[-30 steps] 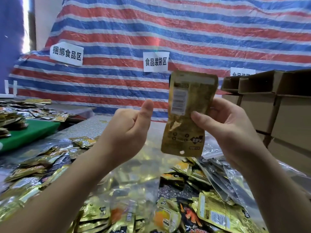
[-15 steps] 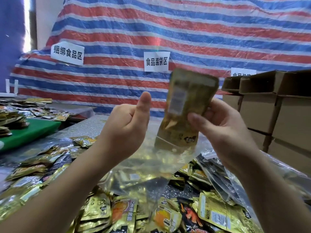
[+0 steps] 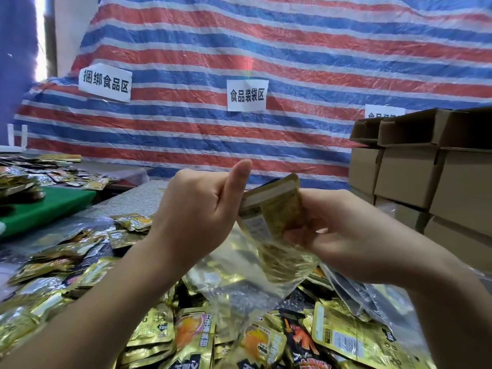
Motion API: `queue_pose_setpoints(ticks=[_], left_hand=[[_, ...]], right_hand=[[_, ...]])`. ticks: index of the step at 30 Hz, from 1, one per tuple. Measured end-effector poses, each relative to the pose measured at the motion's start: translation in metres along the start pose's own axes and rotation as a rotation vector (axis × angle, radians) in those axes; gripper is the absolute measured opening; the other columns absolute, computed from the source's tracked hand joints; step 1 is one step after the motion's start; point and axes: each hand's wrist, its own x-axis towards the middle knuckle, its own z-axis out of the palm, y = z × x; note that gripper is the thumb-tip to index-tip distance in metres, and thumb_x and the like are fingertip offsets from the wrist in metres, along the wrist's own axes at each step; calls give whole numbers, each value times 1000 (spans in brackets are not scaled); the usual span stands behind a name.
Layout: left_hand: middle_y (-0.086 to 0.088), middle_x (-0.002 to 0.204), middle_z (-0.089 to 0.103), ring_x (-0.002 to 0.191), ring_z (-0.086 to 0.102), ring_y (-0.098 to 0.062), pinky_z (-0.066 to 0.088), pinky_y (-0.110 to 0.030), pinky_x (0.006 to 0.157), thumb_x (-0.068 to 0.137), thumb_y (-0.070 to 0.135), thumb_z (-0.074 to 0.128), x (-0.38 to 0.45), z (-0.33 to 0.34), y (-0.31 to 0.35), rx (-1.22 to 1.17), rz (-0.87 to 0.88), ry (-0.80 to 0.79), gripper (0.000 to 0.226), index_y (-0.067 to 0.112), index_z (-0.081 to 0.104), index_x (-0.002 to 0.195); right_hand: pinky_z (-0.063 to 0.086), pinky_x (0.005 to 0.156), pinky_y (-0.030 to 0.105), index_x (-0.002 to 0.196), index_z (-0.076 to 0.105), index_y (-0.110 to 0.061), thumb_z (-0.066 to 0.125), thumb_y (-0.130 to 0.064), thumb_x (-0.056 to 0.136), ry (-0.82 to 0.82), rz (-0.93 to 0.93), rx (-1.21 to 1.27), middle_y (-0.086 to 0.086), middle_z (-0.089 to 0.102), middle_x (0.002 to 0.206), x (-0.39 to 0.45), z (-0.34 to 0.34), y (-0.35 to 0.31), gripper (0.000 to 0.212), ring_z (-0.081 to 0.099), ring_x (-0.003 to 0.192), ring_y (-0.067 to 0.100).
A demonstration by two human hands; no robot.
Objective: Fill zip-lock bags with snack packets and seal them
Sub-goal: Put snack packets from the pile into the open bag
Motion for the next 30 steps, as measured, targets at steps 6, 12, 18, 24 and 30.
queue_pose_setpoints(ticks=[6, 12, 18, 24, 30], left_hand=[[14, 45, 23, 38, 28, -15, 20, -20, 44, 102, 28, 38, -3, 5, 2, 53, 81, 1, 50, 28, 30, 52], [11, 49, 29, 39, 30, -8, 26, -23, 43, 101, 29, 41, -4, 11, 11, 140, 228, -135, 45, 24, 39, 56], [9, 44, 25, 39, 27, -14, 19, -21, 47, 101, 30, 44, -1, 3, 8, 84, 120, -1, 52, 19, 35, 51], [7, 41, 26, 37, 29, -18, 19, -21, 45, 103, 26, 47, 1, 2, -3, 77, -10, 86, 59, 9, 36, 47], [-9, 40, 32, 36, 34, -27, 21, -34, 43, 105, 27, 43, 3, -2, -11, 70, -103, 167, 62, 2, 36, 48]], right_hand=[[58, 73, 30, 104, 62, -42, 66, -21, 94, -23, 2, -111, -23, 69, 98, -6, -2, -8, 24, 65, 86, -1], [45, 53, 24, 71, 56, -29, 62, -23, 91, -122, 22, -335, -7, 59, 67, -2, 10, -7, 22, 54, 61, 5], [56, 61, 21, 86, 71, -25, 64, -47, 87, 121, 16, -176, -12, 68, 73, 8, 16, -8, 22, 64, 67, -1], [52, 54, 22, 80, 68, -27, 38, -75, 86, 164, -124, -141, -13, 64, 67, 7, 16, -9, 57, 62, 63, 3], [57, 72, 37, 97, 73, -8, 69, -21, 92, 365, -259, -271, -1, 74, 85, 13, 19, 3, 15, 69, 77, 13]])
